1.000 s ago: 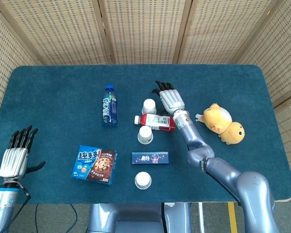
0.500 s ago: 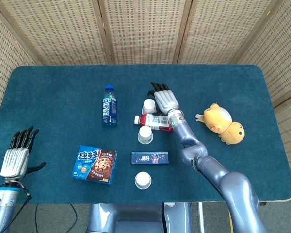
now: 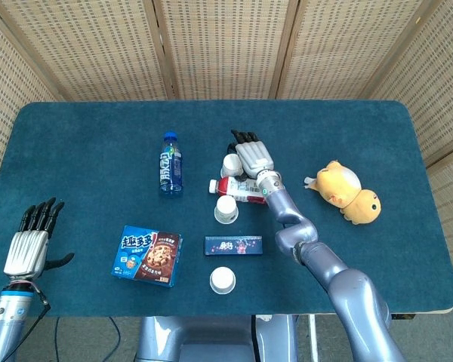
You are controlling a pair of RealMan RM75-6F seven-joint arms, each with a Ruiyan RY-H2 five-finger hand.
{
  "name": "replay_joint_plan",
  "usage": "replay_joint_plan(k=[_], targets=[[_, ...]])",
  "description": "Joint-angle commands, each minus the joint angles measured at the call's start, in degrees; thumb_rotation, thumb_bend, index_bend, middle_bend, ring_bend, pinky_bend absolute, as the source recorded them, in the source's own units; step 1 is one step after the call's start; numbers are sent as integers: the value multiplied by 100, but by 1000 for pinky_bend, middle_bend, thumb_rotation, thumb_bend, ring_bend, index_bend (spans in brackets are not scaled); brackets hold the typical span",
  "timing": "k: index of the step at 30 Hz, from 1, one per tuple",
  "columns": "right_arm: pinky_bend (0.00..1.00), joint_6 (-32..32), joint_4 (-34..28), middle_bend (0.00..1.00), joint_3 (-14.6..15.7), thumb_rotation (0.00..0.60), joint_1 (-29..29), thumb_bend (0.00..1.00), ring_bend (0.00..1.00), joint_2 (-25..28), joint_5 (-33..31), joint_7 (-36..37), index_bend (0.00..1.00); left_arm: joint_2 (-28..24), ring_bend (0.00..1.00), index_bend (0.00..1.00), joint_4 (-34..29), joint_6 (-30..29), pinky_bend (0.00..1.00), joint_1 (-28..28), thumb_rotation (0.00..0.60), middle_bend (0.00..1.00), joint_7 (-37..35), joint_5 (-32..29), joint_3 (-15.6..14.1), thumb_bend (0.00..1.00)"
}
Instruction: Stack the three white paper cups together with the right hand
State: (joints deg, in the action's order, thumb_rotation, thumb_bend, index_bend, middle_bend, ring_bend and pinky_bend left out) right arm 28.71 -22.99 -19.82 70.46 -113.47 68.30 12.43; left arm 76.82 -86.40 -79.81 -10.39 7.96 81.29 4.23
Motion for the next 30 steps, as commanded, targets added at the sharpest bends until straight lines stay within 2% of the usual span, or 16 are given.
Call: replay_joint_plan(k=[1,6,20,24,30], targets=[[0,-37,109,56,23,600,36,323,0,-58,42,69,398,-3,0,15,-1,7,0,-2,600,0,-13,-4,-2,117],[0,-51,227,74,52,600,52,325,0,-110,90,148,444,-8,0,15,-10,24,0,-13,600,0,-33,15,-20,115],[0,270,96,87,34,600,49,321,0,24,183,202,466,-28,0,16,-42,-51,0,-7,600,0,-62,81,-33,114],[0,416,-71,88,-2,600,16,320,0,154,176,176,470,-41,0,16,-49,-87,0,8,600,0,-64,91,-34,114],[0,800,-827,88,-112,600,-152,320,0,678,95,-148,469,-73,0,16,-76,-127,0,13,600,0,-45,132,-43,114]])
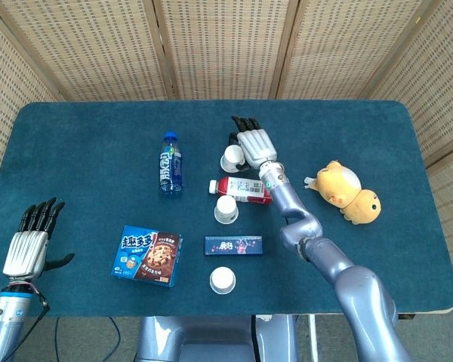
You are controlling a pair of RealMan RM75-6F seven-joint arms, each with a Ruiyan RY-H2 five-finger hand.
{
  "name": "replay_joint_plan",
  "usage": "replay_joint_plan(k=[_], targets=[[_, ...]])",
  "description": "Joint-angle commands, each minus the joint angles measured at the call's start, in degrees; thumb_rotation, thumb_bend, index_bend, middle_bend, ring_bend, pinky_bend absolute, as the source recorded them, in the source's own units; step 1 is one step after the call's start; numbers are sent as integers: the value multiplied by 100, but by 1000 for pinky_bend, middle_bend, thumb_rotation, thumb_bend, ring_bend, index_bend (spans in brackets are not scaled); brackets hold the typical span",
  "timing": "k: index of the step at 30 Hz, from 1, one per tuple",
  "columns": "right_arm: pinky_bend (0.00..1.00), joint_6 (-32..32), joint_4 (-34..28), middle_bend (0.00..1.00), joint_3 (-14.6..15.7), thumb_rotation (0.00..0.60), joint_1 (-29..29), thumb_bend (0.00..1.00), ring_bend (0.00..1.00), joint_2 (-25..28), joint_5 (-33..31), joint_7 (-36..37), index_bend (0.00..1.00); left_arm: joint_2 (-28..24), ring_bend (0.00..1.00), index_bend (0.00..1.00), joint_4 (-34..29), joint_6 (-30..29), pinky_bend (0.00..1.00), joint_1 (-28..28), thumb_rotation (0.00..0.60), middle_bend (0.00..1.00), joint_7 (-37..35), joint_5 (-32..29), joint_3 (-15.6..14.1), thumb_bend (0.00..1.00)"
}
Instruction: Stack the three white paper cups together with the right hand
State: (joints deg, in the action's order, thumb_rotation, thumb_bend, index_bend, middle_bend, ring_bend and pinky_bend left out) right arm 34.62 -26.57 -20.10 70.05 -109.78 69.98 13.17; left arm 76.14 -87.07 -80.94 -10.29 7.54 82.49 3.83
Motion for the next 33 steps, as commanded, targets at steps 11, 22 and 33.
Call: replay_joint_plan(k=[11,22,33], targets=[[0,727,-2570,81,-246,600,-641,320,0,1378,-630,-1494,473,-54,0,16,-63,-128,0,41,600,0,-20,120,-33,114],[0,1490,-5271,76,-134,600,-1324,320,0,2636,-1659,-3099,478,-77,0,16,-136,-205,0,69,600,0,-9,285,-113,115],[0,2237,-7143,76,142,600,-1752,318,0,3336,-2151,-3821,485,-71,0,16,-116,-232,0,95,600,0,-46,418,-205,114]])
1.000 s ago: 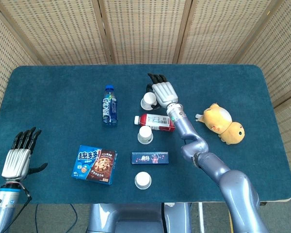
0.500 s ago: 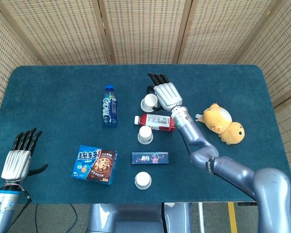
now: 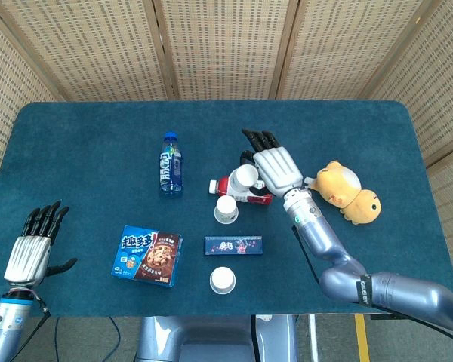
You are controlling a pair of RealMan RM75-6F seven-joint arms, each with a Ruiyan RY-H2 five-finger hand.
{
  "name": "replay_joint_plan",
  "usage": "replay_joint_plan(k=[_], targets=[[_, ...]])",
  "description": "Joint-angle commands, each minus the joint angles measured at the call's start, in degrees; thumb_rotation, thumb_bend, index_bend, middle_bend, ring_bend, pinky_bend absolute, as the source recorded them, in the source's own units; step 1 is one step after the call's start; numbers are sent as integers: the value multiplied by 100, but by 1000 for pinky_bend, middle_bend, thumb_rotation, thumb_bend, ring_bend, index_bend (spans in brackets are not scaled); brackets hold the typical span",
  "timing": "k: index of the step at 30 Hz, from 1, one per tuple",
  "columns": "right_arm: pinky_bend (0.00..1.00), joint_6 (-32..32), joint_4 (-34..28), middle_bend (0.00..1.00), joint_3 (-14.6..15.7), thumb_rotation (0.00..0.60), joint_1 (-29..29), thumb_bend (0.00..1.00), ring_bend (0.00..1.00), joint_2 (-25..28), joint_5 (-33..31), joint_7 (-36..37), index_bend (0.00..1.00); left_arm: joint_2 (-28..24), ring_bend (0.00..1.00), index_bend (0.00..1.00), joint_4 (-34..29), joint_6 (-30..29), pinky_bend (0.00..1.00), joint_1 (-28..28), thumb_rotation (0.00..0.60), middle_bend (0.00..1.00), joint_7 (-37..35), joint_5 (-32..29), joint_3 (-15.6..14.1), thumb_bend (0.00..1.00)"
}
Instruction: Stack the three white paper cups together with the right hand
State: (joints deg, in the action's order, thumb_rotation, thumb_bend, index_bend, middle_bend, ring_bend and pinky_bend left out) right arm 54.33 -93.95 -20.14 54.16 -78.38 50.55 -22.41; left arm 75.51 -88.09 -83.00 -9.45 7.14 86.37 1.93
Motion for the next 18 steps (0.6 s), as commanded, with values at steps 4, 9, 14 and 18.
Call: replay_joint_plan(k=[4,9,14,18], targets=[[0,497,-764,75,291,600,-293,318,0,264,-233,-364,486,-29,0,16,-74,-100,0,37,600,0,17,140,-58,114],[0,605,-918,75,390,600,-376,318,0,271,-246,-368,487,-44,0,15,-111,-166,0,69,600,0,33,223,-94,114],[0,597,-877,75,443,600,-360,318,0,164,-213,-340,489,-45,0,16,-114,-161,0,74,600,0,37,231,-97,114],[0,592,-835,75,439,600,-335,318,0,55,-191,-281,489,-41,0,16,-99,-141,0,73,600,0,33,212,-90,114]])
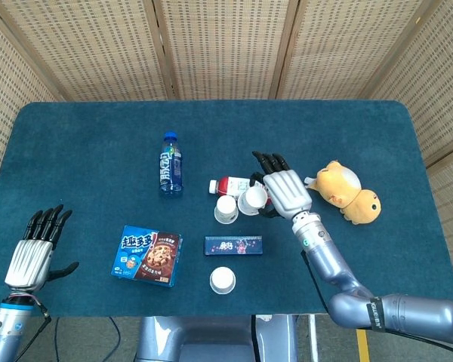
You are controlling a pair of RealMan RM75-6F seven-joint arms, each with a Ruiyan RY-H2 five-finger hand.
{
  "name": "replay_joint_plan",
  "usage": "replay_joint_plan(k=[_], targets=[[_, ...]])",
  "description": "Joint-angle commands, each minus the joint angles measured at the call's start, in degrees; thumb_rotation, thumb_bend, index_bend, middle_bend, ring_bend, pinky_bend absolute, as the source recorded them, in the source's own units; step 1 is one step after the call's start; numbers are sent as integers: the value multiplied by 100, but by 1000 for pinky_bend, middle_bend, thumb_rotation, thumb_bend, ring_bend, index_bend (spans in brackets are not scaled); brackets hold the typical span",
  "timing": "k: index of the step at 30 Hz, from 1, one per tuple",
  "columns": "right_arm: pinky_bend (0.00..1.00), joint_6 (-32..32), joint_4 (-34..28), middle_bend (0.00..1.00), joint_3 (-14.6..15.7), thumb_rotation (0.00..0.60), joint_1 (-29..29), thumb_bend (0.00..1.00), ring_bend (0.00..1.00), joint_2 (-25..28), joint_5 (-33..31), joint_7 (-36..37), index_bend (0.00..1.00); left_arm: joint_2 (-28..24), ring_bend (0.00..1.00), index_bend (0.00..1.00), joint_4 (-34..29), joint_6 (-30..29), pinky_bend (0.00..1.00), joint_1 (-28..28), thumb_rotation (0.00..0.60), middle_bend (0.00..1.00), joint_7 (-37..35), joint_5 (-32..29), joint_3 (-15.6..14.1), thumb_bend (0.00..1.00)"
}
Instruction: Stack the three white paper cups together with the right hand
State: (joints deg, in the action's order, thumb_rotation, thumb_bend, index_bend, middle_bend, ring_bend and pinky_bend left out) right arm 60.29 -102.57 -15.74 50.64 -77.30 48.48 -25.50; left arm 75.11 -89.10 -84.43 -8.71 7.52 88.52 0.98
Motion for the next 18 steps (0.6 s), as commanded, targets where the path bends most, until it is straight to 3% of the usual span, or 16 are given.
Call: replay_joint_plan(k=[1,18], targets=[[0,-8,38,75,0,600,25,318,0,-83,23,39,489,0,0,16,4,0,0,0,600,0,-11,-3,7,114],[0,-86,466,75,-80,600,316,318,0,-730,-42,36,489,-43,0,16,24,7,0,7,600,0,-134,-81,74,114]])
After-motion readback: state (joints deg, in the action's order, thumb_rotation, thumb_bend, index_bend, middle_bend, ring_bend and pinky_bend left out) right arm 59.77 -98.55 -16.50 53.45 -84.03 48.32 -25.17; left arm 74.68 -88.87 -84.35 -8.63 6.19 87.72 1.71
